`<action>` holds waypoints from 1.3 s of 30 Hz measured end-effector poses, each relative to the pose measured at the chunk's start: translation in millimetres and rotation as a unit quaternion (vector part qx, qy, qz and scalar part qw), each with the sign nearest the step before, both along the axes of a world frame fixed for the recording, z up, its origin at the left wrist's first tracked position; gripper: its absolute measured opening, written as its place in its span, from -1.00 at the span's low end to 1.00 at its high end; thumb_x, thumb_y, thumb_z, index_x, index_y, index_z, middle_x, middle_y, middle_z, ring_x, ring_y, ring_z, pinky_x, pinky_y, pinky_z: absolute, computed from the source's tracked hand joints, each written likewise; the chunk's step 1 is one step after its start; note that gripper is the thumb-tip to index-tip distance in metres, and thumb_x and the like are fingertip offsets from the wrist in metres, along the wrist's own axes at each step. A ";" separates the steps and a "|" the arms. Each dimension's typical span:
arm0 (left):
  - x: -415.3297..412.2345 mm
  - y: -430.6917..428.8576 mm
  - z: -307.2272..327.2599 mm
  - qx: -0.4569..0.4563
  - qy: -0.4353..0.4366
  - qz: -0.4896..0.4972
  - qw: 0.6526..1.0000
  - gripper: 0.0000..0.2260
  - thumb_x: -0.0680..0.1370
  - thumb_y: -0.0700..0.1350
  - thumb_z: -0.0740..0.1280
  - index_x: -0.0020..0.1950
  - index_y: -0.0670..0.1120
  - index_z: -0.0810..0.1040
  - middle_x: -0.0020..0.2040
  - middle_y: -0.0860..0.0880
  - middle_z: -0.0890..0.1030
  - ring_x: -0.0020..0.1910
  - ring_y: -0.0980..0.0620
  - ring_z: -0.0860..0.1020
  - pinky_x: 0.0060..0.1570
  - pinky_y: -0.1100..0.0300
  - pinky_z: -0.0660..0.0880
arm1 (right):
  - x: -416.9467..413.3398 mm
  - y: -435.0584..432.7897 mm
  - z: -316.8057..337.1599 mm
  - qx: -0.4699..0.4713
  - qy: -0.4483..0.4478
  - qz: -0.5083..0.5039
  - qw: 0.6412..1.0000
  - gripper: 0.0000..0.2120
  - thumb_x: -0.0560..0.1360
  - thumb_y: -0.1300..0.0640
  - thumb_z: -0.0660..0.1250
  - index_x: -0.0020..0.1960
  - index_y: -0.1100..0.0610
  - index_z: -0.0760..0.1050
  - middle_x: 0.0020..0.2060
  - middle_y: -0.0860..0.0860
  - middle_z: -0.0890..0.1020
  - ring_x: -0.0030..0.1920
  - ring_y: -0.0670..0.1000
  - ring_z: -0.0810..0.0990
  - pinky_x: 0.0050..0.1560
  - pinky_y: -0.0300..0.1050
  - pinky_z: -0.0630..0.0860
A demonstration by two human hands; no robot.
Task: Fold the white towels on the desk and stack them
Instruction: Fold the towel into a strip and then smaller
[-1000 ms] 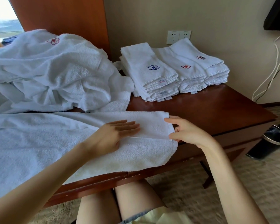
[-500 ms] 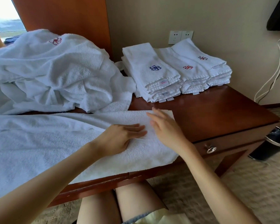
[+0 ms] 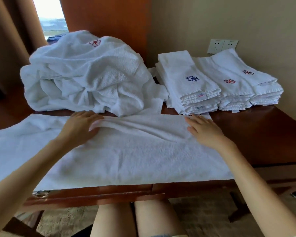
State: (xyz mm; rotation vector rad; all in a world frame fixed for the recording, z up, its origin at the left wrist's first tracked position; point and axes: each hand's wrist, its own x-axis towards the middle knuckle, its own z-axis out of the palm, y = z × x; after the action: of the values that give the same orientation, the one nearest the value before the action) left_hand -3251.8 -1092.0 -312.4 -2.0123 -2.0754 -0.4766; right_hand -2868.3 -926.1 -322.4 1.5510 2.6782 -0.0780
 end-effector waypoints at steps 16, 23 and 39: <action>-83.1 -3.1 17.7 -0.199 -0.181 0.006 0.963 -0.51 0.54 0.29 0.13 0.44 0.20 0.35 0.47 0.10 0.33 0.48 0.02 0.18 0.47 0.00 0.03 | -203.7 -97.0 6.3 0.068 0.202 0.109 0.971 -0.51 0.46 -0.33 0.27 0.15 0.02 0.58 0.13 -0.02 0.48 0.17 0.02 0.44 0.08 -0.15 0.34; -80.2 0.3 20.7 -0.204 -0.077 0.011 0.976 -0.65 0.42 0.11 0.44 0.11 0.10 0.40 0.23 0.05 0.36 0.23 -0.03 0.41 0.47 -0.11 -0.01 | -212.4 -93.6 9.0 0.024 0.225 0.132 0.965 -0.75 0.41 -0.05 0.49 -0.08 0.07 0.51 0.02 -0.02 0.50 0.07 0.02 0.44 -0.01 -0.16 0.28; -65.9 -100.0 9.6 -0.048 0.208 -0.057 0.975 -0.79 0.41 -0.04 0.47 -0.01 -0.07 0.59 -0.10 0.02 0.59 -0.14 -0.01 0.59 0.15 0.11 0.36 | -197.9 -121.9 -3.6 -0.034 0.157 0.309 0.937 -0.59 0.53 0.35 0.20 0.33 0.09 0.31 0.42 -0.04 0.37 0.39 0.00 0.37 0.28 -0.23 0.27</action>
State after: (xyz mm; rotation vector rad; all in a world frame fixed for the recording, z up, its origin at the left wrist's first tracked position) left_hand -3317.7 -1192.0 -302.8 -2.0733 -1.7645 0.0333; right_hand -3066.1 -1048.0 -326.0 0.6602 3.2281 -0.4172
